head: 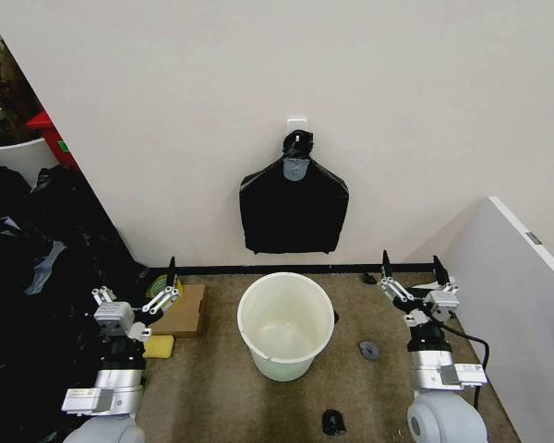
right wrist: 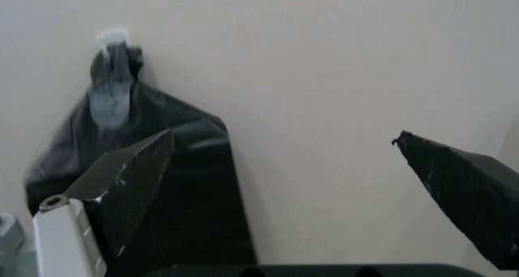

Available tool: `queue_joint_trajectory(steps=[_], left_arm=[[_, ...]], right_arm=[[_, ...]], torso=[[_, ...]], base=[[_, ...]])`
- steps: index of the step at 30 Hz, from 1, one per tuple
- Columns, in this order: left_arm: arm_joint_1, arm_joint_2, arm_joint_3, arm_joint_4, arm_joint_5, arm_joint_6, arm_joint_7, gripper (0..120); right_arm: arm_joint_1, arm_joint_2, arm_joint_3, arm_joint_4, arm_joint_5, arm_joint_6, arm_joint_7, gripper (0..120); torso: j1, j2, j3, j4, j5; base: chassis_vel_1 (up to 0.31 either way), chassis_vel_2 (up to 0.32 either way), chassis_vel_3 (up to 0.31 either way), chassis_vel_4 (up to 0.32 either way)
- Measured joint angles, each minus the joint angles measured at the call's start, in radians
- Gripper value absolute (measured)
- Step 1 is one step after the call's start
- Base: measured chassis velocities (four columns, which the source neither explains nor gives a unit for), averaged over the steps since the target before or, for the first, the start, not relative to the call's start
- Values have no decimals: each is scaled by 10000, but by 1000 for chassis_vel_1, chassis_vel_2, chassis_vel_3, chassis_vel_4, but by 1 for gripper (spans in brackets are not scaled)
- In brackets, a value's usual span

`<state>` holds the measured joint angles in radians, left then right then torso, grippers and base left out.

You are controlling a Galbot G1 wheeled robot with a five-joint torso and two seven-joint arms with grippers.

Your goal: Place the garbage bag over the trash bin.

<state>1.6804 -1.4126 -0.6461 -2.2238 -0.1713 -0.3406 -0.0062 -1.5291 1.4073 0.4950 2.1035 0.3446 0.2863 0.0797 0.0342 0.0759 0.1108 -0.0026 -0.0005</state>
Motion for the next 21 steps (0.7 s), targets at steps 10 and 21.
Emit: queue_joint_trajectory(steps=[10,21], left_arm=[[69,-333,-8,-171,17,136,-39,100],[-18,-339,-72,105,82,110,-44,100]], right_arm=[[792,-496,-560,-551,811,-298,-315,100],[710,-218,-276,-825,-1427,178,-375,100]], torso=[[3,0,0,2,0],[2,0,0,1,-2]], base=[[0,0,0,0],[0,0,0,0]])
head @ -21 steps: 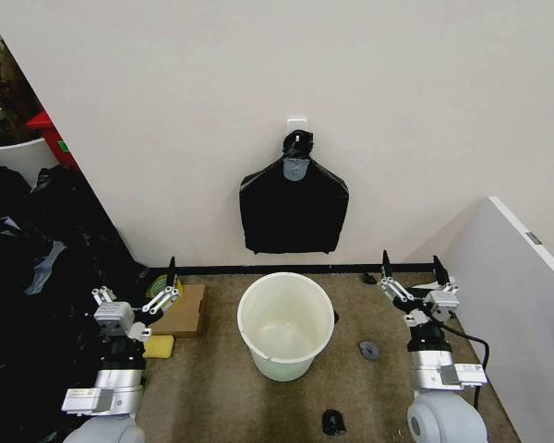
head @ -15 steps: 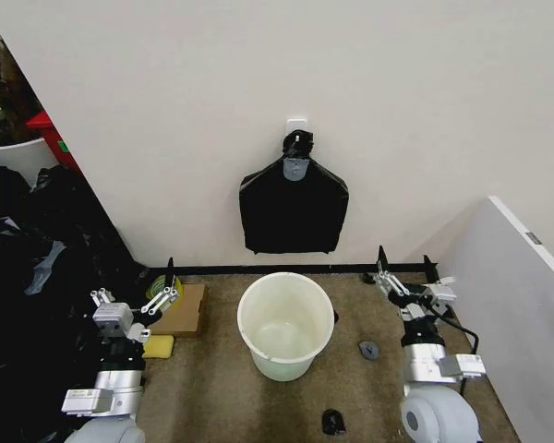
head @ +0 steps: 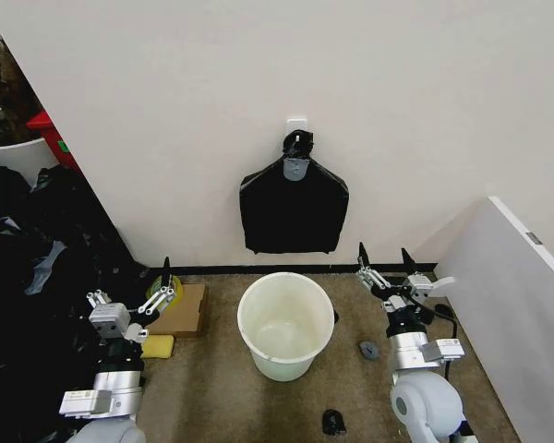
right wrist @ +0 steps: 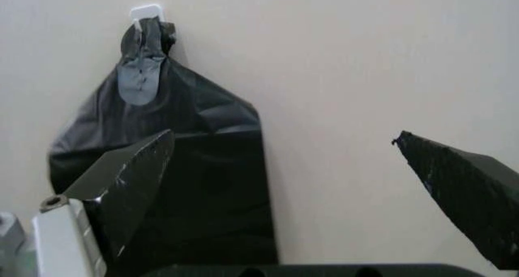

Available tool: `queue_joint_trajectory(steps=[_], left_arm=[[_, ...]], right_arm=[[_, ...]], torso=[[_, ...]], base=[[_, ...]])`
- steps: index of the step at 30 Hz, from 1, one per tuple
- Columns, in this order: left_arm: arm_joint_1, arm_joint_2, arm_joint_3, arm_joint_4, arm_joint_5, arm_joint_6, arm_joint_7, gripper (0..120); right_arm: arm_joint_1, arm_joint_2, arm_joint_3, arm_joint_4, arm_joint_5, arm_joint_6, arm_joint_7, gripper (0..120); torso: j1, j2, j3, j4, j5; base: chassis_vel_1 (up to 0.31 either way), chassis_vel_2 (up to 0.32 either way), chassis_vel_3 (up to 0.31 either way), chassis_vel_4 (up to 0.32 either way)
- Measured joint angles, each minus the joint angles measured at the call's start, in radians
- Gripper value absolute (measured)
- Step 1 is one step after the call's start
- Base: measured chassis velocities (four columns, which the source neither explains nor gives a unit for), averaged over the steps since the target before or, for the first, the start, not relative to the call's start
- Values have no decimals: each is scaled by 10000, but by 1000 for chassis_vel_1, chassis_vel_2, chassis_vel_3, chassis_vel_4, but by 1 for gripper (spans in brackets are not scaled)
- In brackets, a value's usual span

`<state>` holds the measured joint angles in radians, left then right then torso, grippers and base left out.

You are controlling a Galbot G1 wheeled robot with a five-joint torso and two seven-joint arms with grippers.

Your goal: Place the garbage bag over the trash bin.

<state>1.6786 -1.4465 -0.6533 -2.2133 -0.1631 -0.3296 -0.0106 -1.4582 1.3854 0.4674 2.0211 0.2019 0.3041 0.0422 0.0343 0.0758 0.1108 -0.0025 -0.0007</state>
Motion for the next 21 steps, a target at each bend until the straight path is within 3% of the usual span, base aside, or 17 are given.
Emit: queue_joint_trajectory(steps=[3,8,11,12,14,17,18,21], left_arm=[[-37,-1,52,42,12,-15,0,100],[-61,27,2,55,4,-29,-11,100],[-67,51,-195,118,-23,-52,-35,100],[-67,51,-195,118,-23,-52,-35,100],[-55,89,-282,170,-24,-66,-39,100],[-41,146,-441,285,-13,-76,-42,100],[-41,146,-441,285,-13,-76,-42,100],[-64,150,-553,399,-8,-77,-52,100]], right_arm=[[-152,10,130,-16,-966,348,-58,100],[68,-63,-73,-135,-518,317,-173,100],[1002,-321,-980,-384,2282,-261,-367,100],[1002,-321,-980,-384,2282,-261,-367,100],[1592,-389,-1371,-535,3723,-579,-475,100],[2920,-434,-2081,-827,6725,-1259,-687,100],[2920,-434,-2081,-827,6725,-1259,-687,100],[4137,-252,-2768,-1178,8932,-1978,-524,100]], torso=[[0,0,0,-2,0],[-1,0,0,-4,0],[-2,0,0,0,1],[-2,0,0,0,1],[-1,0,0,5,2],[-2,-1,0,3,3],[-2,-1,0,3,3],[-2,0,0,2,-2]], base=[[0,0,0,0],[0,0,0,0],[0,0,0,0],[0,0,0,0],[0,0,0,0],[0,0,0,0],[0,0,0,0],[0,0,0,0]])
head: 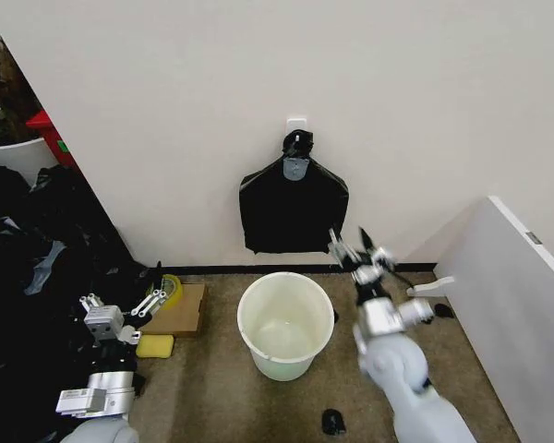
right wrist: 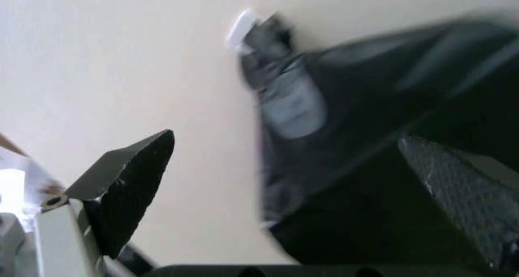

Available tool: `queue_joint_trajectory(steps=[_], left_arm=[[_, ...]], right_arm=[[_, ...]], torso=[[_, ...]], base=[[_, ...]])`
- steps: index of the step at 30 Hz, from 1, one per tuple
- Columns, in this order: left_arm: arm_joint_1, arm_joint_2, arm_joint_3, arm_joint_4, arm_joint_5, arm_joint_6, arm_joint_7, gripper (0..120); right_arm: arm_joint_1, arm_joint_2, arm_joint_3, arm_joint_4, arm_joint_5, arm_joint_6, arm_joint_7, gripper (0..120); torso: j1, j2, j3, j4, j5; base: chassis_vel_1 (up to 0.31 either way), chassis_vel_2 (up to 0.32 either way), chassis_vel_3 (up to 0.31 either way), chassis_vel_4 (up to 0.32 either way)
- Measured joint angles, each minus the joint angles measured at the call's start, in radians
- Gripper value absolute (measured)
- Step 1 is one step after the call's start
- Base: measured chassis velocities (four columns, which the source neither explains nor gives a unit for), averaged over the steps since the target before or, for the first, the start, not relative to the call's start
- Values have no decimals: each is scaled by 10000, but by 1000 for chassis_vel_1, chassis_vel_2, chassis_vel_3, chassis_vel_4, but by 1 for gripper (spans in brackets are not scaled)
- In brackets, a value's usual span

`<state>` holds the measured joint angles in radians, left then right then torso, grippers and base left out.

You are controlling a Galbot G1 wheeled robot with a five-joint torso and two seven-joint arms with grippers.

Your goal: Place the garbage bag over the trash bin.

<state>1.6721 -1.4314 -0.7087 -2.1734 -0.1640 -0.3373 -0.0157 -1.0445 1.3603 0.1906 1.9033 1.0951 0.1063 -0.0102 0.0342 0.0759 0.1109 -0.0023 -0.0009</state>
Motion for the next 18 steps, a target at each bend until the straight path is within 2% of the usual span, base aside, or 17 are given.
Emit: queue_joint_trajectory(steps=[7,18], left_arm=[[-109,-77,6,207,50,17,-21,100],[-167,-103,16,399,205,32,-133,100]], right_arm=[[1198,536,-327,-1284,770,-305,79,100],[2570,1251,63,-2543,1290,-704,607,100]], torso=[[1,-1,1,-3,2],[1,-1,0,-2,2]], base=[[0,0,0,0],[0,0,0,0]])
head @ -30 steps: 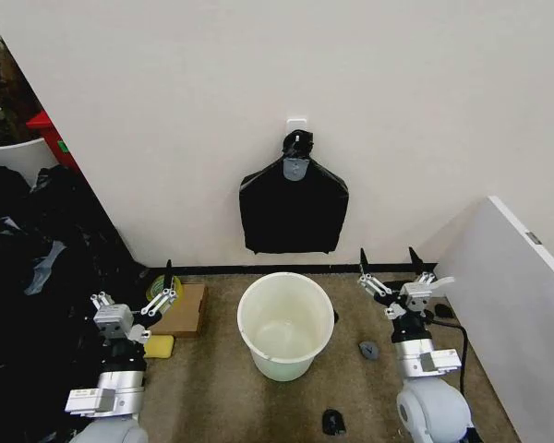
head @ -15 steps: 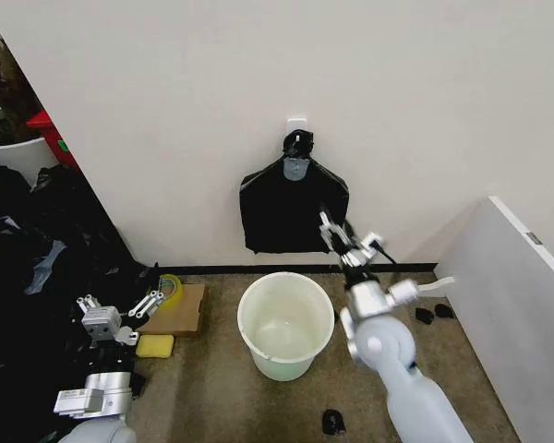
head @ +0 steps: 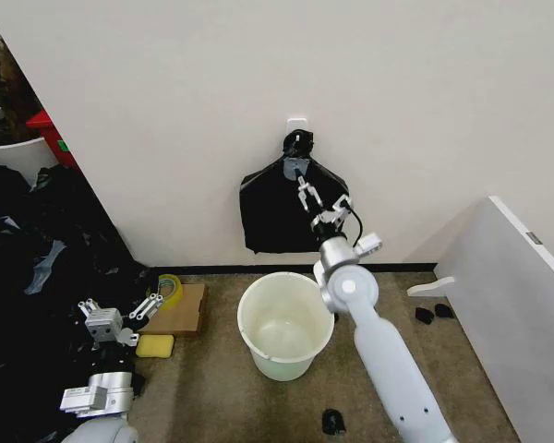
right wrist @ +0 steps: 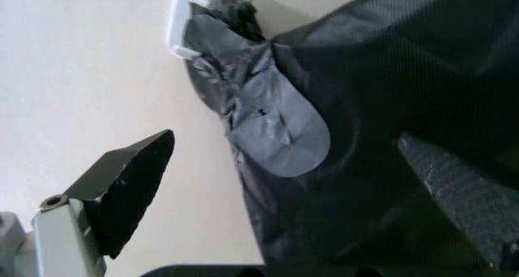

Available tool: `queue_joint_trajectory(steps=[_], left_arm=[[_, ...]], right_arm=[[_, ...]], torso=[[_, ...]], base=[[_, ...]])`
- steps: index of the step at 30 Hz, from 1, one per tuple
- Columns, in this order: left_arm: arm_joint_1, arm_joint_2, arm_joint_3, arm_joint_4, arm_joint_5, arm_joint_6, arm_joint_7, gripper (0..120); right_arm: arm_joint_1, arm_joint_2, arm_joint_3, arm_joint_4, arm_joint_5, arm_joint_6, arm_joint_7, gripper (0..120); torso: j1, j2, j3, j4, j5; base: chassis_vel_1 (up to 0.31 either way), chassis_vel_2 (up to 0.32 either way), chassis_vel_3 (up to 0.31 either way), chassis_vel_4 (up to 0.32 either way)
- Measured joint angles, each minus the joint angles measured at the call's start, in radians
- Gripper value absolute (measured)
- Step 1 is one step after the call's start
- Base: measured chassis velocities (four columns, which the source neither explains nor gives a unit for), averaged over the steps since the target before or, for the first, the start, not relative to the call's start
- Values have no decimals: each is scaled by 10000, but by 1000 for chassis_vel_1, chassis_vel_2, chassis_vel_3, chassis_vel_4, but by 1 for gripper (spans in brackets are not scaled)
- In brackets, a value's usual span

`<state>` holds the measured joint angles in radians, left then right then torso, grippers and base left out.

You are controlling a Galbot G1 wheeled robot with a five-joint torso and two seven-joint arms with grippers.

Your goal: Place the garbage bag over the trash bin.

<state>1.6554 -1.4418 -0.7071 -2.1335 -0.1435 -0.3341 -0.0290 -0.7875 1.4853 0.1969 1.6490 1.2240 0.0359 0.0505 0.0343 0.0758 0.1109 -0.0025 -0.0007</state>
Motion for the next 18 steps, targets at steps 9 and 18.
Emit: queue_joint_trajectory(steps=[9,18], left_arm=[[-25,97,-64,98,13,3,-42,100],[-44,131,-103,125,14,5,-56,100]], right_arm=[[468,390,-41,-713,-300,-46,-192,98],[694,565,8,-850,-304,129,-556,66]], torso=[[0,0,0,0,0],[0,0,0,0,0]], base=[[0,0,0,0],[0,0,0,0]])
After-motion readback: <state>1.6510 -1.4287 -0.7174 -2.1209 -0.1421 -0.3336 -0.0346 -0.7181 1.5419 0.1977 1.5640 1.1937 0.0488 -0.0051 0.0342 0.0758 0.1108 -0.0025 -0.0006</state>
